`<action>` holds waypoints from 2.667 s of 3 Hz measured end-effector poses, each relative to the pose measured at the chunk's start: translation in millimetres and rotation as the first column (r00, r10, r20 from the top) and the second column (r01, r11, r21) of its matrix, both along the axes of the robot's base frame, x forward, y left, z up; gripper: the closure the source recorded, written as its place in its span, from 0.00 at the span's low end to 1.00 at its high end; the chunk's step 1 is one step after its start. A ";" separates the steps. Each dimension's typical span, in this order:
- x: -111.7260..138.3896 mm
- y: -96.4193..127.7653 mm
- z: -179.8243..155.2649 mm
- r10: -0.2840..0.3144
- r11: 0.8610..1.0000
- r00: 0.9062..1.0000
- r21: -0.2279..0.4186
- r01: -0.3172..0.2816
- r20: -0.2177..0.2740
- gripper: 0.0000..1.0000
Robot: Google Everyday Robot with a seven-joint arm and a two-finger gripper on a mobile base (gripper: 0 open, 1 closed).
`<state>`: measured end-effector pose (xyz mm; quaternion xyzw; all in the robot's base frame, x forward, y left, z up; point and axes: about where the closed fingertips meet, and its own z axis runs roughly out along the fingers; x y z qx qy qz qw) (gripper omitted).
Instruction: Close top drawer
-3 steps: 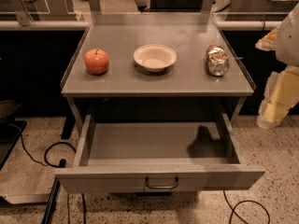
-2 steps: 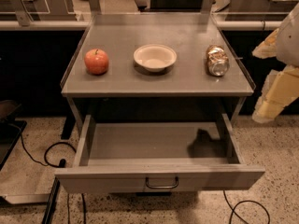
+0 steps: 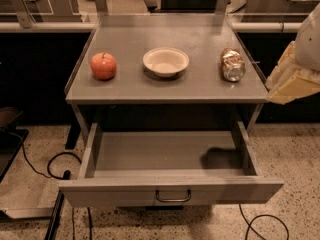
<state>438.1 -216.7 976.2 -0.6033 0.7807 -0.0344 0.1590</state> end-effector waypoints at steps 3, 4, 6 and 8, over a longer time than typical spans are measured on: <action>-10.2 0.6 -8.5 -0.010 0.999 1.000 0.030 0.011 -0.025 1.00; -34.4 9.2 -38.7 -0.030 0.997 0.996 0.068 0.036 -0.090 1.00; -68.5 29.5 -137.0 -0.028 0.988 0.957 0.136 0.070 -0.288 1.00; -79.1 33.7 -157.8 -0.045 0.986 0.942 0.139 0.096 -0.334 1.00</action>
Offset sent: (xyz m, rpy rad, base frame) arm 0.0000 0.0000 0.0000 0.0000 0.0000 0.0000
